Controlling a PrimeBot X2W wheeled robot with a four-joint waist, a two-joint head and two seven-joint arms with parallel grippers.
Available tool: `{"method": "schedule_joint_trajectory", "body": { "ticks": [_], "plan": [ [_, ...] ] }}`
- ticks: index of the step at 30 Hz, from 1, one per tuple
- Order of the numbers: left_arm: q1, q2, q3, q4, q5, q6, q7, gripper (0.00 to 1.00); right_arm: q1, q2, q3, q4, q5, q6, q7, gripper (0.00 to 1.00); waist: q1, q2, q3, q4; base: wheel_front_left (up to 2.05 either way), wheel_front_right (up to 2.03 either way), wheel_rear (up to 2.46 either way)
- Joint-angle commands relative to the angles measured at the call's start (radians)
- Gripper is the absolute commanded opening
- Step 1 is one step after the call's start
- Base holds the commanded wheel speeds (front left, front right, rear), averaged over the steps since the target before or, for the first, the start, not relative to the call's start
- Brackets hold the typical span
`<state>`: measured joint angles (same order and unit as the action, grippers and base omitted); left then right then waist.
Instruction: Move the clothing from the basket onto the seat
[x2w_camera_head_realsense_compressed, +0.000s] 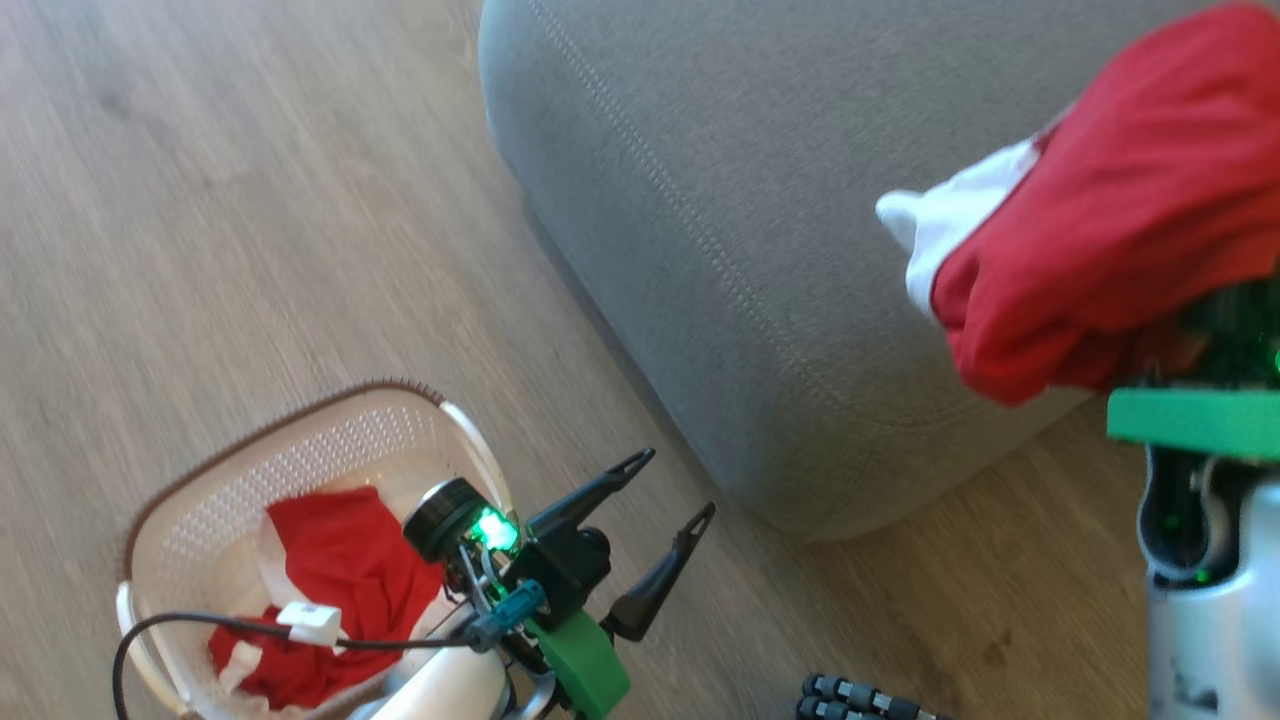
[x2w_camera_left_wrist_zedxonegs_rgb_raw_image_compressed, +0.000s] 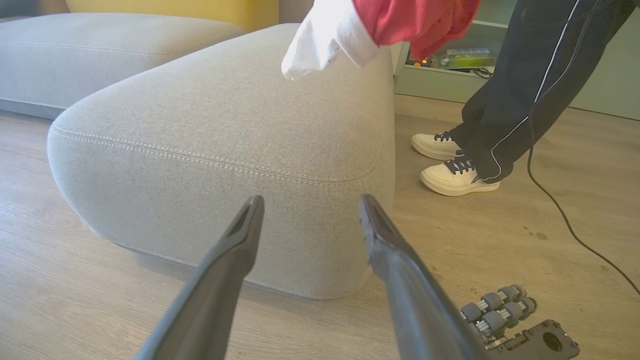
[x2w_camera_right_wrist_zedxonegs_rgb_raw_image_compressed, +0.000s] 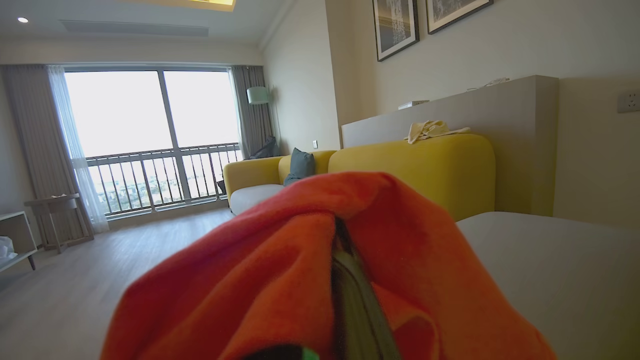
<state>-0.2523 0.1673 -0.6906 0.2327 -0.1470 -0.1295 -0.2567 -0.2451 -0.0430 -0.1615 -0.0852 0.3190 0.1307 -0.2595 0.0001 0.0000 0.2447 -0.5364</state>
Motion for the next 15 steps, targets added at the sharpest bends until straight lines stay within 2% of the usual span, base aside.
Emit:
{"method": "schedule_joint_trajectory", "body": {
  "ticks": [1, 8, 15],
  "plan": [
    [-0.044, 0.012, 0.013, -0.038, 0.007, -0.001, -0.005, 1.00, -0.071, -0.007, 0.015, -0.022, -0.014, 0.000, -0.002, 0.00, -0.0001, 0.0000, 0.028, 0.017, 0.00, 0.00, 0.00],
    [-0.080, 0.041, -0.009, -0.048, 0.004, -0.001, -0.005, 1.00, -0.208, -0.011, -0.003, 0.078, -0.074, 0.000, -0.002, 0.00, -0.0001, 0.0000, 0.110, 0.053, 0.00, 0.00, 0.00],
    [-0.128, 0.075, -0.033, -0.053, -0.002, -0.001, -0.005, 1.00, -0.431, -0.096, -0.024, 0.292, -0.057, 0.000, -0.002, 0.00, -0.0001, 0.0000, 0.190, 0.094, 0.00, 0.00, 0.00]
  ]
}}
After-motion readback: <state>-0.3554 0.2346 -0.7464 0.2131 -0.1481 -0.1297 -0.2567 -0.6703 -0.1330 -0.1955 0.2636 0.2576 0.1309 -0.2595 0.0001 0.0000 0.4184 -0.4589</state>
